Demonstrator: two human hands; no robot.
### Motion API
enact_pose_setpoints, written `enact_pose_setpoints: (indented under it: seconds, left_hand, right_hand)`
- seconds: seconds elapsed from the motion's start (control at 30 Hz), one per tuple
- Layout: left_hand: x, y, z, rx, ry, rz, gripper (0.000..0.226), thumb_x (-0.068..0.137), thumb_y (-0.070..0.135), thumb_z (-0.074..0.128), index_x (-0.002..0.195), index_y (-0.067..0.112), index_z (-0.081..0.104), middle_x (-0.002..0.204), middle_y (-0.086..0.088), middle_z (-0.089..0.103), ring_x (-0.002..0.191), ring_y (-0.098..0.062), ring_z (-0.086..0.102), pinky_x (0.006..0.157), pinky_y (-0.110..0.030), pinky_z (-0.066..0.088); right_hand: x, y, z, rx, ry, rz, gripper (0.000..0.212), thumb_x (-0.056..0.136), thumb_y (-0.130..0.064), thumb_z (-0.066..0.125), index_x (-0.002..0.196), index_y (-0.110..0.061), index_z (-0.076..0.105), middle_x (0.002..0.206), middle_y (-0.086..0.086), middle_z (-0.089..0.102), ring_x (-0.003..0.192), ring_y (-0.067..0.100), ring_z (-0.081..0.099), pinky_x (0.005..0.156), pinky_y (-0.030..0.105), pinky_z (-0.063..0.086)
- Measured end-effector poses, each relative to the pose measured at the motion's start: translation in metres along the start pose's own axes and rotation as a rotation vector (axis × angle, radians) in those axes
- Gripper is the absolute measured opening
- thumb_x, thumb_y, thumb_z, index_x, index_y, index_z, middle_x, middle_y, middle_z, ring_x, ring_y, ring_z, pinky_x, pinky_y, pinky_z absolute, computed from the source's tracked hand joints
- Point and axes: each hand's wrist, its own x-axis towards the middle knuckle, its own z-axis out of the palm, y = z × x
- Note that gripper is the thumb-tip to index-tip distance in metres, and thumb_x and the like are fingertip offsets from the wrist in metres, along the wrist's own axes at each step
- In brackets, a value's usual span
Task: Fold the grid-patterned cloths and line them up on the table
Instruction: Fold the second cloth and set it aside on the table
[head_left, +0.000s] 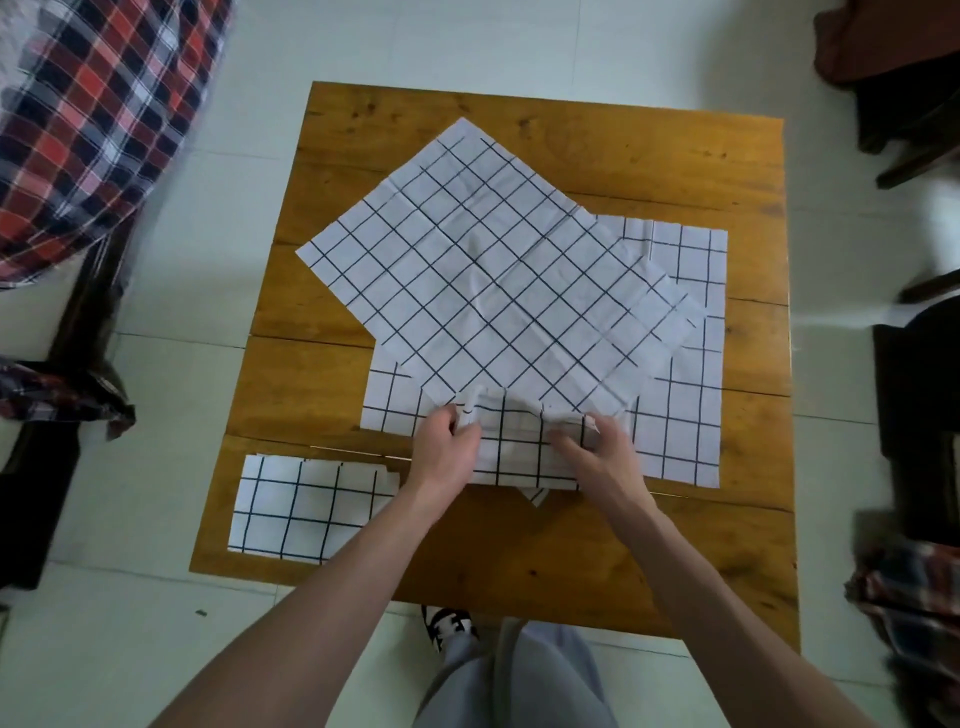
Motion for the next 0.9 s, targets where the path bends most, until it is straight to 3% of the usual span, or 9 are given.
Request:
enact_pose_setpoints:
  seconds: [0.07,0.17,0.33,0.43,0.57,0.63,0.7,0.8,0.9]
  left_hand:
    - [0.005,0.007,0.004,-0.005,0.019,0.021,0.011,0.107,0.018,0.052,0.108,0.012,0.062,0.078,0.000,0.051,0.061,-0.009,0.045,0.049,-0.016,0.038]
    - [0.018,0.018,0.008,-0.036,0.047,0.042,0.014,0.107,0.019,0.052,0.115,0.013,0.062,0.081,0.000,0.054,0.062,-0.009,0.047,0.042,-0.012,0.035]
    - [0.033,0.037,0.010,-0.039,0.066,0.099,0.015,0.106,0.018,0.053,0.115,0.011,0.063,0.080,0.001,0.054,0.064,-0.009,0.048,0.042,-0.010,0.036]
    - [0.029,0.040,0.006,-0.070,0.057,0.149,0.018,0.107,0.023,0.053,0.122,0.016,0.059,0.089,0.005,0.059,0.074,-0.008,0.054,0.053,-0.010,0.041]
    - [0.011,0.031,-0.005,-0.091,0.107,0.172,0.030,0.106,0.040,0.055,0.128,0.020,0.052,0.106,0.011,0.055,0.099,-0.003,0.051,0.072,-0.010,0.038]
    - [0.002,0.020,-0.013,-0.068,0.107,0.185,0.030,0.105,0.041,0.056,0.118,0.014,0.057,0.102,0.002,0.061,0.095,-0.006,0.054,0.073,-0.014,0.041]
    - [-0.007,0.007,-0.020,-0.063,0.084,0.173,0.026,0.106,0.039,0.056,0.110,0.014,0.059,0.095,-0.002,0.061,0.083,-0.006,0.054,0.071,-0.016,0.043]
    - [-0.017,-0.014,-0.029,-0.093,0.062,0.159,0.027,0.106,0.029,0.054,0.102,0.002,0.058,0.078,0.000,0.049,0.067,-0.011,0.045,0.063,-0.023,0.041]
    - [-0.025,-0.035,-0.033,-0.047,0.047,0.156,0.016,0.104,0.018,0.053,0.093,0.007,0.055,0.074,-0.002,0.047,0.059,-0.008,0.039,0.052,-0.020,0.036]
  right_hand:
    - [0.010,0.000,0.000,-0.034,0.036,-0.006,0.019,0.091,-0.052,0.067,0.097,-0.034,0.070,0.105,0.010,0.067,0.091,0.028,0.065,0.075,0.040,0.058]
    - [0.028,-0.005,-0.005,-0.022,0.062,-0.006,0.030,0.085,-0.058,0.066,0.101,-0.034,0.070,0.109,0.006,0.069,0.096,0.025,0.069,0.081,0.050,0.062]
    - [0.052,-0.018,-0.016,-0.061,0.099,0.009,0.045,0.078,-0.062,0.065,0.101,-0.022,0.068,0.095,0.017,0.074,0.089,0.041,0.072,0.076,0.063,0.060]
    - [0.049,-0.025,-0.020,-0.171,0.147,0.018,0.051,0.081,-0.065,0.059,0.095,-0.017,0.061,0.092,0.016,0.065,0.089,0.037,0.064,0.081,0.062,0.058]
    - [0.027,-0.026,-0.017,-0.305,0.171,-0.017,0.038,0.099,-0.048,0.064,0.083,-0.018,0.046,0.089,-0.001,0.046,0.090,0.023,0.043,0.084,0.049,0.043]
    - [0.011,-0.021,-0.013,-0.345,0.157,-0.037,0.036,0.100,-0.050,0.063,0.096,-0.017,0.049,0.091,-0.004,0.046,0.086,0.018,0.042,0.085,0.043,0.039]
    - [-0.006,-0.012,-0.006,-0.180,0.091,-0.015,0.037,0.100,-0.052,0.063,0.110,-0.017,0.053,0.084,-0.007,0.049,0.075,0.011,0.045,0.077,0.038,0.043]
    - [-0.028,0.004,0.006,-0.034,0.060,-0.014,0.031,0.102,-0.046,0.061,0.098,-0.016,0.053,0.078,0.005,0.053,0.067,0.015,0.048,0.066,0.036,0.047]
    - [-0.047,0.022,0.020,-0.041,0.145,0.010,0.032,0.103,-0.039,0.061,0.092,-0.010,0.053,0.075,0.006,0.047,0.065,0.016,0.042,0.062,0.034,0.043]
